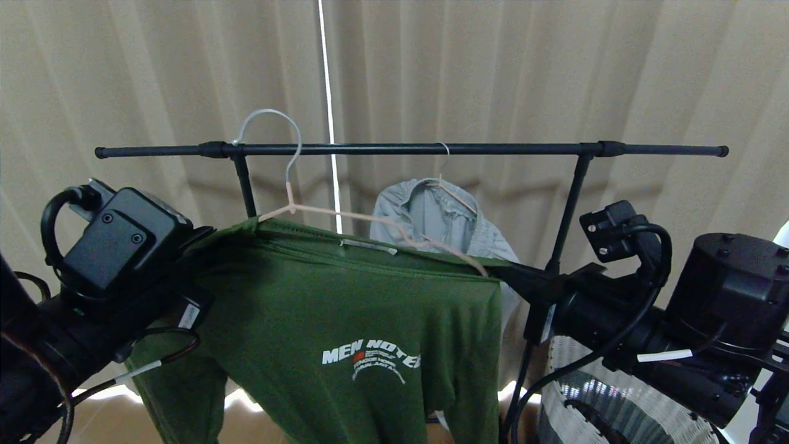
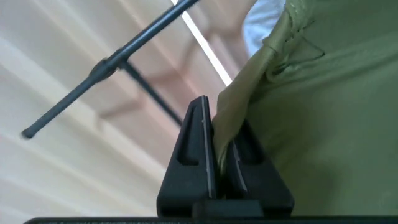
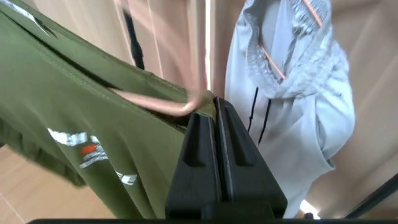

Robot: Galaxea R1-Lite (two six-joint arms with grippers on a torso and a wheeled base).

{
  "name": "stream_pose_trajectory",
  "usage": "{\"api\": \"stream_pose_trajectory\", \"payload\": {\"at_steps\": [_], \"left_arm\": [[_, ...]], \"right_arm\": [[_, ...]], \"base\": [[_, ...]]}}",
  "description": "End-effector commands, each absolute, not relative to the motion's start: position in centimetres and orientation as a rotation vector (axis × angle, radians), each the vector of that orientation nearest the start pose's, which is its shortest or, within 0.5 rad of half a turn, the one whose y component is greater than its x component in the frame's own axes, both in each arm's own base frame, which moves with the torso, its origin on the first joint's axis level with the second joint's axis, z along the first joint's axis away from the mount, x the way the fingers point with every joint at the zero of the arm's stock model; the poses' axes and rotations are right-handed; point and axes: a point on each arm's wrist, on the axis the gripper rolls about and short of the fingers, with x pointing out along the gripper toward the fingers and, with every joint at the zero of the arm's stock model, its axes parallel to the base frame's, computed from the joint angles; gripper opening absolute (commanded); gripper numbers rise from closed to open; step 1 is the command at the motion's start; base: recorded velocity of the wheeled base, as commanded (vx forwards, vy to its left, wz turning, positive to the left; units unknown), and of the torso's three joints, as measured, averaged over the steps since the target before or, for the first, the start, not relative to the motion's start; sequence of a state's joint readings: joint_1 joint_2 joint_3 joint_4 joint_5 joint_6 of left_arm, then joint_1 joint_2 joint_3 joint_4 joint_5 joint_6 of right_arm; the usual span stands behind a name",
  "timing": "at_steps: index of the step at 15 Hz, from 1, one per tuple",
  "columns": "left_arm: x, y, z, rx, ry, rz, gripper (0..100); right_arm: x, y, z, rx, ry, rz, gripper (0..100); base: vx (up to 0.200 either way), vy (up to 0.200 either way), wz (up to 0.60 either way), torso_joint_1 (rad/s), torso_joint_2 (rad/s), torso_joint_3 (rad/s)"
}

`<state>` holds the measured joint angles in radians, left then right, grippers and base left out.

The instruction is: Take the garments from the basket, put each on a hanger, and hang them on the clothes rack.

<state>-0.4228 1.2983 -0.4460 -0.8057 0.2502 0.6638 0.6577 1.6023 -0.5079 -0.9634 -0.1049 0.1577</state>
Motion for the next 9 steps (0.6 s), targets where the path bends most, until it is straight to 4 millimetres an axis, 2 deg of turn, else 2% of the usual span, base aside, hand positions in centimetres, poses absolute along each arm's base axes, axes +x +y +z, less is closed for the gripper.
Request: {"api": "stream_pose_trajectory", "payload": {"at_steps": [1, 4, 6, 9], "left_arm": [[17.6, -6.6, 20.0, 0.695, -0.001, -0.146, 0], [17.4, -6.5, 19.3, 0.704, 0.024, -0.156, 0], [17.6, -6.6, 19.1, 0.707, 0.031, -0.161, 0], [17.8, -6.7, 19.3, 0.694, 0.027, -0.157, 0]], "right_arm": [[20.3, 15.4, 17.1, 0.112, 0.147, 0.544, 0], [20.3, 15.4, 17.3, 0.112, 0.145, 0.553, 0], [19.5, 16.9, 17.8, 0.105, 0.132, 0.619, 0], [17.7, 18.6, 17.3, 0.063, 0.183, 0.710, 0]], "base": [[0.000, 0.000, 0.00, 0.000, 0.00, 0.000], [0.000, 0.000, 0.00, 0.000, 0.00, 0.000], [0.000, 0.000, 0.00, 0.000, 0.00, 0.000], [0.000, 0.000, 0.00, 0.000, 0.00, 0.000]]}}
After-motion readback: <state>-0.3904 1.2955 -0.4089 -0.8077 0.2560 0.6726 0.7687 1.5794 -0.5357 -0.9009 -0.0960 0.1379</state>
